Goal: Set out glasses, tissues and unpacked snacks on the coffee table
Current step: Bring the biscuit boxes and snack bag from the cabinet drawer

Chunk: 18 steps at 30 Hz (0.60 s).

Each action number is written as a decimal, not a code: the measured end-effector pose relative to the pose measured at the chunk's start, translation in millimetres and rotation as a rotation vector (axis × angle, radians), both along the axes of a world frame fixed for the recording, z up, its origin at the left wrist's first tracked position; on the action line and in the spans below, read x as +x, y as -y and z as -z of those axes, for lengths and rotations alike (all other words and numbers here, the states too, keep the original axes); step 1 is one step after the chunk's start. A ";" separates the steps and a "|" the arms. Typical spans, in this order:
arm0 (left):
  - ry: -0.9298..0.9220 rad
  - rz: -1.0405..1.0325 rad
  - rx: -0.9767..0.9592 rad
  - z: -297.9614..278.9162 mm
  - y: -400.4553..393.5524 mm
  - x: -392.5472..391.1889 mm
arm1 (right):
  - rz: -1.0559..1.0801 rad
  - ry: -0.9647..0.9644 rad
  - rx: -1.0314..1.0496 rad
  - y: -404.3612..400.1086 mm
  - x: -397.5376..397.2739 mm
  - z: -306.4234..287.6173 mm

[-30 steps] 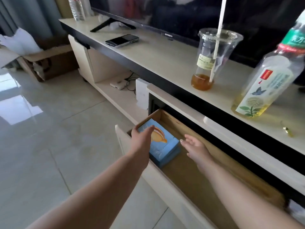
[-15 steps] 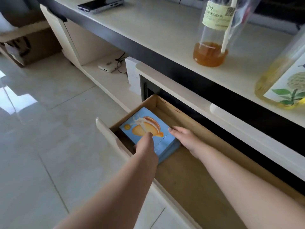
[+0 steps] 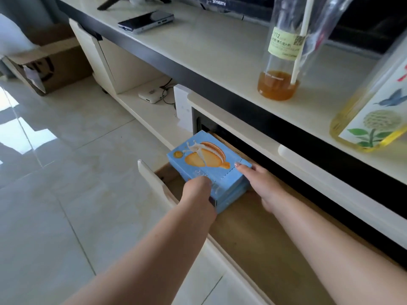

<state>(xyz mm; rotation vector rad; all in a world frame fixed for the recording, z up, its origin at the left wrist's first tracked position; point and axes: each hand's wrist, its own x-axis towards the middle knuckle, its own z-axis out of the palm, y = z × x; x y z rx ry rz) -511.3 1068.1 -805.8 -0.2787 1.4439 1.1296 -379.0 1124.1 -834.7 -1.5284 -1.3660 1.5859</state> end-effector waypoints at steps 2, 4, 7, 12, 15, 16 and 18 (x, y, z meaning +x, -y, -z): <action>-0.033 0.004 0.110 -19.1 14.4 -0.1 | 0.029 -0.043 0.026 9.0 -1.9 -21.0; -0.125 0.027 0.268 -41.4 36.1 2.0 | 0.044 -0.080 0.060 19.8 -5.8 -43.0; -0.263 0.050 0.464 -77.6 78.4 -1.4 | 0.011 -0.150 0.158 43.1 -18.7 -76.2; -0.414 0.007 0.688 -126.7 152.1 -38.1 | -0.098 -0.250 0.265 93.7 -65.2 -130.5; -0.485 -0.086 0.735 -148.6 202.0 -74.5 | -0.195 -0.273 0.280 132.9 -112.3 -158.6; -0.506 -0.125 0.740 -154.7 221.1 -87.7 | -0.227 -0.302 0.257 148.9 -130.4 -166.8; -0.537 -0.223 0.735 -167.5 261.4 -112.6 | -0.308 -0.352 0.225 184.0 -166.0 -179.3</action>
